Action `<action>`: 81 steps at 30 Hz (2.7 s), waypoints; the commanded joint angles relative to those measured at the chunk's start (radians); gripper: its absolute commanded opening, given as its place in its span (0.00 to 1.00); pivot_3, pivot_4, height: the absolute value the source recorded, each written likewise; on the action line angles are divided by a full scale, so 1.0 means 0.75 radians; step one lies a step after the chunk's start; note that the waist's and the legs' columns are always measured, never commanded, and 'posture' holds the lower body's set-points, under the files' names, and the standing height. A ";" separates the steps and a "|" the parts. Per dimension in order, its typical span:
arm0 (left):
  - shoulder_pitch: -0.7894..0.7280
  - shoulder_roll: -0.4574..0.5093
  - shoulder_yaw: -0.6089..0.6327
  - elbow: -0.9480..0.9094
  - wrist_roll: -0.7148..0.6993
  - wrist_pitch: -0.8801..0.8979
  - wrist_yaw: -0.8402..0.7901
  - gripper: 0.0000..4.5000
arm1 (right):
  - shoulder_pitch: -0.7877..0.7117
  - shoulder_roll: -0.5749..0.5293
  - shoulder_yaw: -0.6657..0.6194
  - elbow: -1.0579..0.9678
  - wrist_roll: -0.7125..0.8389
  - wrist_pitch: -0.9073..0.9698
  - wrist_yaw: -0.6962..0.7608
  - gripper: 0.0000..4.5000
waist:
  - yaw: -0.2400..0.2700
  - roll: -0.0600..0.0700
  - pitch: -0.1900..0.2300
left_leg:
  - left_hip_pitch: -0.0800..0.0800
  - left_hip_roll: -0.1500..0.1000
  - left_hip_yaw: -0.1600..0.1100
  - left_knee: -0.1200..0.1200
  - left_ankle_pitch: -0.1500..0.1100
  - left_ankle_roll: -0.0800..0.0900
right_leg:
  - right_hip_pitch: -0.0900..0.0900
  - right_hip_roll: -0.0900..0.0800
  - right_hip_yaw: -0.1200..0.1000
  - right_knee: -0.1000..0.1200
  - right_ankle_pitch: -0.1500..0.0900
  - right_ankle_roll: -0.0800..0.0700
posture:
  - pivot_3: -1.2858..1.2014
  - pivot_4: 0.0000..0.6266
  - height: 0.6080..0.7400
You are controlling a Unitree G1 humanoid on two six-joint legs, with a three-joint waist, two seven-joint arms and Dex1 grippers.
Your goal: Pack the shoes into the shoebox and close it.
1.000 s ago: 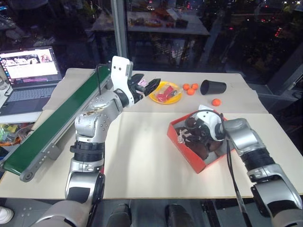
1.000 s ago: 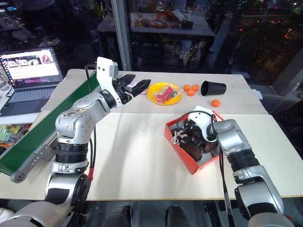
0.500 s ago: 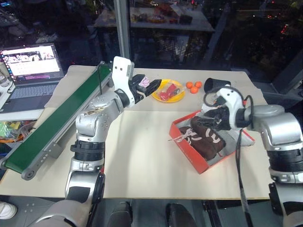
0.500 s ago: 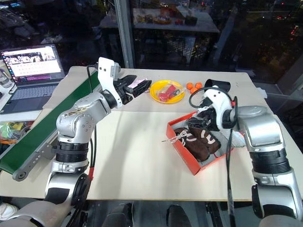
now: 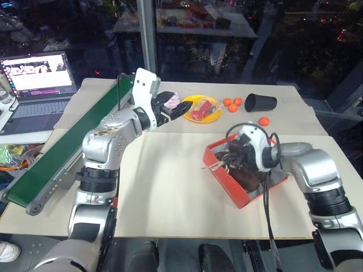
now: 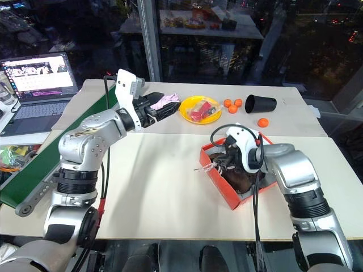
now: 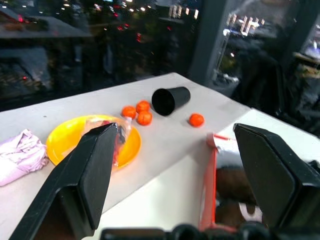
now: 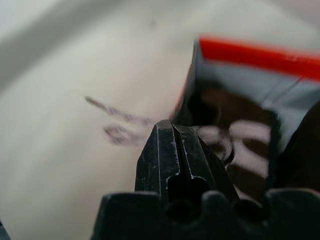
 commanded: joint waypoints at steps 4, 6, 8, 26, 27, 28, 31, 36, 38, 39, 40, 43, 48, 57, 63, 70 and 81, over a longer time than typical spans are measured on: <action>0.055 0.167 -0.065 -0.164 -0.077 0.084 -0.233 0.89 | -0.008 -0.009 0.016 0.101 -0.028 -0.135 0.003 0.00 | -0.001 0.000 0.000 | 0.000 0.000 0.000 0.000 0.000 0.000 | 0.000 0.000 0.000 0.000 -0.001 0.000 | 0.52 0.24 1.00; 0.074 0.224 -0.089 -0.192 -0.086 0.088 -0.303 0.89 | -0.012 -0.002 0.025 0.137 -0.033 -0.160 0.005 0.00 | -0.002 0.000 0.000 | 0.000 0.001 0.000 0.000 0.000 0.000 | 0.000 0.000 0.000 0.000 -0.003 -0.003 | 0.52 0.24 1.00; 0.095 0.295 -0.119 -0.216 -0.086 0.081 -0.395 0.89 | -0.018 0.004 0.042 0.195 -0.051 -0.197 0.005 0.00 | -0.002 0.000 0.000 | 0.000 0.001 0.000 0.000 0.000 0.000 | 0.000 0.000 0.000 0.000 -0.003 -0.003 | 0.52 0.24 1.00; 0.122 0.419 -0.188 -0.217 -0.045 0.019 -0.604 0.89 | -0.171 -0.175 -0.095 0.106 0.015 -0.114 0.063 0.00 | -0.003 0.005 0.004 | 0.000 0.002 0.000 0.000 0.000 0.000 | -0.001 0.001 0.000 0.000 -0.004 -0.004 | 0.52 0.24 1.00; 0.121 0.419 -0.188 -0.217 -0.045 0.020 -0.605 0.89 | -0.179 -0.172 -0.101 0.089 0.023 -0.099 0.061 0.00 | -0.004 0.005 0.004 | 0.000 0.003 0.000 -0.001 0.000 0.000 | -0.001 0.002 0.000 0.000 -0.004 -0.004 | 0.52 0.24 1.00; 0.122 0.419 -0.189 -0.217 -0.045 0.019 -0.607 0.89 | -0.183 -0.169 -0.102 0.072 0.027 -0.087 0.060 0.00 | -0.004 0.005 0.004 | 0.000 0.003 0.000 -0.002 0.000 0.000 | -0.001 0.002 0.000 0.001 -0.004 -0.004 | 0.52 0.24 1.00; 0.122 0.418 -0.190 -0.216 -0.042 0.018 -0.608 0.89 | -0.182 -0.139 -0.103 0.037 0.061 -0.051 0.049 0.00 | -0.002 0.005 0.005 | 0.000 0.003 0.000 -0.001 0.000 0.000 | -0.001 0.002 0.000 0.001 -0.004 -0.005 | 0.52 0.24 1.00; 0.124 0.420 -0.194 -0.224 -0.044 0.027 -0.610 0.89 | -0.167 -0.065 -0.049 0.038 0.056 -0.060 0.017 0.00 | 0.000 0.005 0.005 | 0.000 0.003 0.000 0.000 0.000 0.000 | -0.001 0.002 0.001 0.001 -0.004 -0.005 | 0.52 0.24 1.00; 0.127 0.423 -0.194 -0.229 -0.045 0.029 -0.611 0.89 | -0.176 -0.044 -0.039 0.051 0.055 -0.066 0.012 0.00 | 0.000 0.006 0.005 | 0.000 0.003 0.000 0.000 0.000 0.000 | -0.001 0.002 0.001 0.001 -0.004 -0.005 | 0.52 0.24 1.00; 0.129 0.425 -0.194 -0.230 -0.045 0.030 -0.612 0.89 | -0.180 -0.035 -0.034 0.058 0.055 -0.069 0.011 0.00 | 0.000 0.006 0.005 | 0.000 0.002 0.000 0.000 0.000 0.000 | -0.001 0.002 0.001 0.001 -0.004 -0.005 | 0.52 0.24 1.00; 0.129 0.426 -0.194 -0.230 -0.045 0.030 -0.612 0.89 | -0.183 -0.029 -0.030 0.062 0.055 -0.071 0.009 0.00 | 0.000 0.006 0.005 | 0.000 0.002 0.000 0.000 0.000 0.000 | -0.001 0.002 0.001 0.001 -0.004 -0.005 | 0.52 0.24 1.00; 0.133 0.432 -0.193 -0.235 -0.044 0.032 -0.611 0.89 | -0.180 -0.006 -0.009 0.089 0.050 -0.088 0.009 0.00 | 0.000 0.006 0.005 | -0.001 0.003 0.000 0.000 0.000 0.000 | -0.001 0.002 0.001 0.001 -0.004 -0.004 | 0.52 0.24 1.00; 0.140 0.440 -0.188 -0.244 -0.046 0.036 -0.609 0.89 | -0.140 0.005 0.014 0.102 0.043 -0.100 0.009 0.00 | 0.000 0.006 0.006 | 0.000 0.003 0.000 0.000 0.000 0.000 | -0.001 0.002 0.001 0.001 -0.004 -0.005 | 0.52 0.24 1.00; 0.136 0.445 -0.192 -0.245 -0.053 0.042 -0.613 0.89 | -0.024 0.023 0.046 0.226 0.014 -0.151 0.001 0.00 | 0.001 0.006 0.006 | 0.000 0.002 0.000 0.000 0.000 0.000 | -0.001 0.002 0.001 0.001 -0.004 -0.004 | 0.52 0.24 1.00; 0.133 0.444 -0.194 -0.254 -0.056 0.049 -0.612 0.89 | 0.015 -0.010 0.141 0.344 -0.092 -0.281 0.023 0.00 | 0.001 0.006 0.005 | 0.001 0.002 0.000 0.001 0.000 0.000 | 0.001 0.002 0.000 0.001 -0.004 -0.004 | 0.52 0.24 1.00; 0.125 0.446 -0.198 -0.255 -0.057 0.057 -0.614 0.89 | 0.001 -0.170 0.558 0.492 -0.572 -0.720 0.076 0.00 | 0.009 0.000 0.001 | 0.006 0.002 0.000 0.002 0.000 0.000 | 0.006 0.002 0.000 0.000 -0.005 -0.004 | 0.52 0.24 1.00; 0.110 0.420 -0.217 -0.224 -0.052 0.032 -0.633 0.89 | 0.001 -0.104 0.170 0.118 -0.240 -0.360 0.235 0.00 | 0.036 -0.006 -0.003 | 0.000 0.002 0.000 0.004 0.000 0.000 | 0.002 0.001 0.001 0.000 -0.005 -0.005 | 0.52 0.24 1.00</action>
